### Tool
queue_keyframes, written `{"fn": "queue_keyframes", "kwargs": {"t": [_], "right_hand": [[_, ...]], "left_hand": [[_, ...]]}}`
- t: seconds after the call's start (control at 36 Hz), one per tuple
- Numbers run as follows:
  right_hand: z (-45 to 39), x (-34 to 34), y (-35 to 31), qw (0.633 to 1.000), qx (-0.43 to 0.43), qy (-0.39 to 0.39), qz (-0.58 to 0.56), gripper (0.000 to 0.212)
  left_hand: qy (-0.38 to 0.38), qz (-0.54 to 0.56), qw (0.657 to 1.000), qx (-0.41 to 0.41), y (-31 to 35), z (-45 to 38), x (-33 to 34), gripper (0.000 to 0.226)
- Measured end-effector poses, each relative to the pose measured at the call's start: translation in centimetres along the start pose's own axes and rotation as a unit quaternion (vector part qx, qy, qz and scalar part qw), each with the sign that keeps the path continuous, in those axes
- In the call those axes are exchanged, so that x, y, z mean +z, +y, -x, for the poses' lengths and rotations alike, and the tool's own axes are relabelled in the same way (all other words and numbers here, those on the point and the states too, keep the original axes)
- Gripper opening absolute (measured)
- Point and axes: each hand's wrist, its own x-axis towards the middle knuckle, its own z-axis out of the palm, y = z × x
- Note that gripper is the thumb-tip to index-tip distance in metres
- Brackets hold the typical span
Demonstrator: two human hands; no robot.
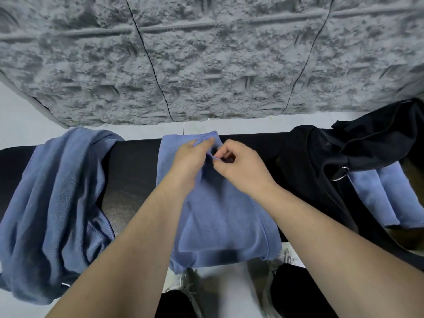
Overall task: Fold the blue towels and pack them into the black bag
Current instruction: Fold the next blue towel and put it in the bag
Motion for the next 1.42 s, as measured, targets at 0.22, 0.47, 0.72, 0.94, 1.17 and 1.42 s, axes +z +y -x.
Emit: {"fn": "queue_keyframes", "kwargs": {"t": [0.22, 0.47, 0.72, 0.94, 1.17, 1.42], "right_hand": [[-1.0, -0.7, -0.8, 0.987, 0.077, 0.06, -0.125, 0.014], [-1.2, -1.3, -0.6, 0.984, 0.088, 0.053, -0.143, 0.021], [-1.3, -1.4, -0.9, 0.975, 0.076, 0.073, -0.196, 0.003], [-1.4, -2.0, -0.9, 0.952, 0.122, 0.082, -0.269, 0.005], [-1.5, -2.7, -1.1, 0.907, 0.18, 0.061, -0.376, 0.009], [-1.3, -2.6, -1.2, 0.952, 0.12, 0.097, -0.264, 0.01]], "left_hand": [[-0.039, 0.073, 0.995, -0.057, 1.0, 1.0, 0.3, 0.033], [-0.095, 0.114, 0.988, -0.044, 1.6, 1.6, 0.5, 0.024], [-0.062, 0.053, 0.99, 0.113, 1.8, 1.8, -0.1, 0.022], [-0.031, -0.034, 0.972, 0.232, 1.6, 1.9, -0.3, 0.013], [-0.009, -0.011, 0.969, 0.247, 2.2, 2.4, -0.4, 0.017], [-0.055, -0.033, 0.964, 0.26, 2.0, 2.5, 0.0, 0.02]]}}
